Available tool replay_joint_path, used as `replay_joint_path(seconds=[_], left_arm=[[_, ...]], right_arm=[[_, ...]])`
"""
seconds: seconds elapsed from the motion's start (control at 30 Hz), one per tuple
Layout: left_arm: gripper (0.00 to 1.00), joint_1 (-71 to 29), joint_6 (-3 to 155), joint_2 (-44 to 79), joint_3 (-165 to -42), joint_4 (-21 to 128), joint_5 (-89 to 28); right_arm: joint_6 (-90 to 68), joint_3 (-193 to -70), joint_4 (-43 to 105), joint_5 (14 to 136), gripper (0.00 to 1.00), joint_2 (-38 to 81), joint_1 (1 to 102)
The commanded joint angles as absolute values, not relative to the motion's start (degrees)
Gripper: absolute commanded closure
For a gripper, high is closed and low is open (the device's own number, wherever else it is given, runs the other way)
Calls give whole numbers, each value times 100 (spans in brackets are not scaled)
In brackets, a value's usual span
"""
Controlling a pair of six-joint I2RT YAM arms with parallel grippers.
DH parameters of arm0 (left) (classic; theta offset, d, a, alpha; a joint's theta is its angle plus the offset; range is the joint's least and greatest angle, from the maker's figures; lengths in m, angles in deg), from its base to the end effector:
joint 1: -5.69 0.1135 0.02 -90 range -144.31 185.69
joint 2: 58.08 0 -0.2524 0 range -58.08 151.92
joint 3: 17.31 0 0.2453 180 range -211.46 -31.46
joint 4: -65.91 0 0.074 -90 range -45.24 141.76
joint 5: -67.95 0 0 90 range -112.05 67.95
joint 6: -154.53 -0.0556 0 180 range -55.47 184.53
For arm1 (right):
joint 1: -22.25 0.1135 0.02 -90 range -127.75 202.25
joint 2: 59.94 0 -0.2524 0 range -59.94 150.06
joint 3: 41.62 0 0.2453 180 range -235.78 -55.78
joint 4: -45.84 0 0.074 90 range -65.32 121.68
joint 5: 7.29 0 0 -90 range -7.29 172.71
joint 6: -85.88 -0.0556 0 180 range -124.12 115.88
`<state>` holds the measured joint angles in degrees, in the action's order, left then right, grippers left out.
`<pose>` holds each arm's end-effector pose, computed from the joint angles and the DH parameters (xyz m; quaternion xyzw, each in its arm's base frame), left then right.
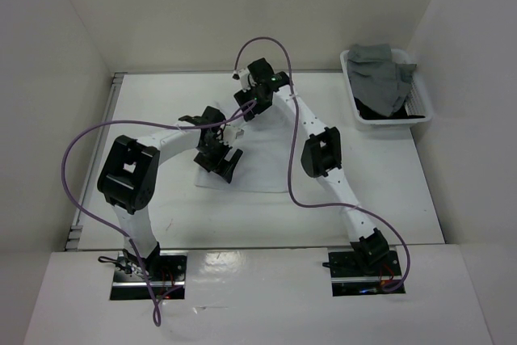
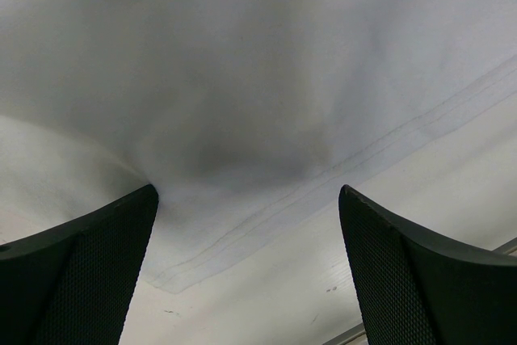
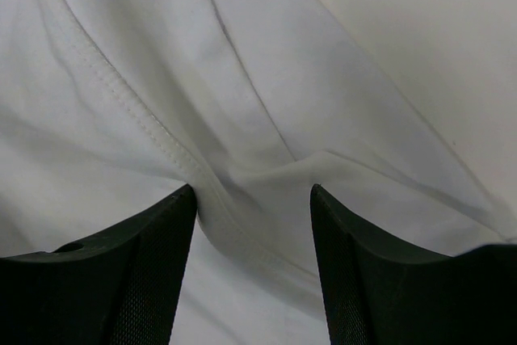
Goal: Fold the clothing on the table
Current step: Flatten the skirt out
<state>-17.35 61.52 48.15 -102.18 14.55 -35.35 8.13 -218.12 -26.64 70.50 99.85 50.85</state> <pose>0.3236 -0.1515 0.1442 0.2383 0.9528 -0.1387 0.1270 0.4896 0.2803 0.1651 -0.3610 0.8796 0.1422 0.2752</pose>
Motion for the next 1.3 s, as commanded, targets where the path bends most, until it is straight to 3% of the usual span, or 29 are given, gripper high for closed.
replay_joint_path(seconds=[0.0, 0.33, 0.97, 1.27], left_arm=[[2, -1707, 6083, 4853, -10151, 1265, -3699], [2, -1707, 6083, 4958, -10204, 1212, -3805], [3, -1707, 6083, 5169, -10309, 1212, -3805], [3, -1707, 6083, 5222, -10362, 1212, -3805]], right_arm=[[722, -22092, -2641, 7251, 37, 9827, 4950], [494, -22092, -2457, 7743, 46, 9880, 4950], [273, -22215, -2272, 8025, 46, 9896, 4950], [221, -22162, -2272, 8025, 64, 10082, 4950]])
